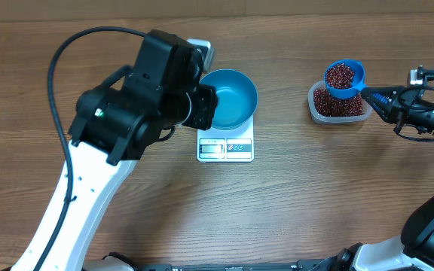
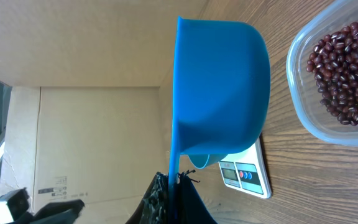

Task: Scoop item into bowl and weigh 150g on scale
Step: 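Move the left gripper down toward the scale's front buttons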

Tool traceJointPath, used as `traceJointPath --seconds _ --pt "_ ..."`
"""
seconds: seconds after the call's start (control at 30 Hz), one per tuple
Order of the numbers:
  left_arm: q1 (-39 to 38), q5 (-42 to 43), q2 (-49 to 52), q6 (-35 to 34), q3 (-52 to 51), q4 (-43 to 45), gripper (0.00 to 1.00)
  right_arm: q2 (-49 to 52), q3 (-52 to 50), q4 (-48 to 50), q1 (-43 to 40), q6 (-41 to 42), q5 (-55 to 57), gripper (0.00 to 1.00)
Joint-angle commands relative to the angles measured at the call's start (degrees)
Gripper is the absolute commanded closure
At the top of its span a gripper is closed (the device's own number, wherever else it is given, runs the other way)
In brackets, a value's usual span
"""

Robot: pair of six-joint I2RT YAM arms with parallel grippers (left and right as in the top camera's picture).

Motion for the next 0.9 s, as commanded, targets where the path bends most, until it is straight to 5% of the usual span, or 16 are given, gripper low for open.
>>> traceJointPath --seconds 0.0,0.43,0.87 --pt "-0.17 -0.17 4.00 7.41 1.11 -1.66 0.96 0.17 0.74 0.11 -0.28 -1.16 -1.62 0.96" --pt "-0.28 2.01 17.68 9.46 1.14 -2.60 0.96 0.17 0.74 0.09 -0.28 -1.16 -1.57 0.96" --pt "-7.56 -5.35 17.97 25.90 1.14 -2.56 0.95 0.17 0.74 -0.13 -0.28 -1.29 0.35 0.96"
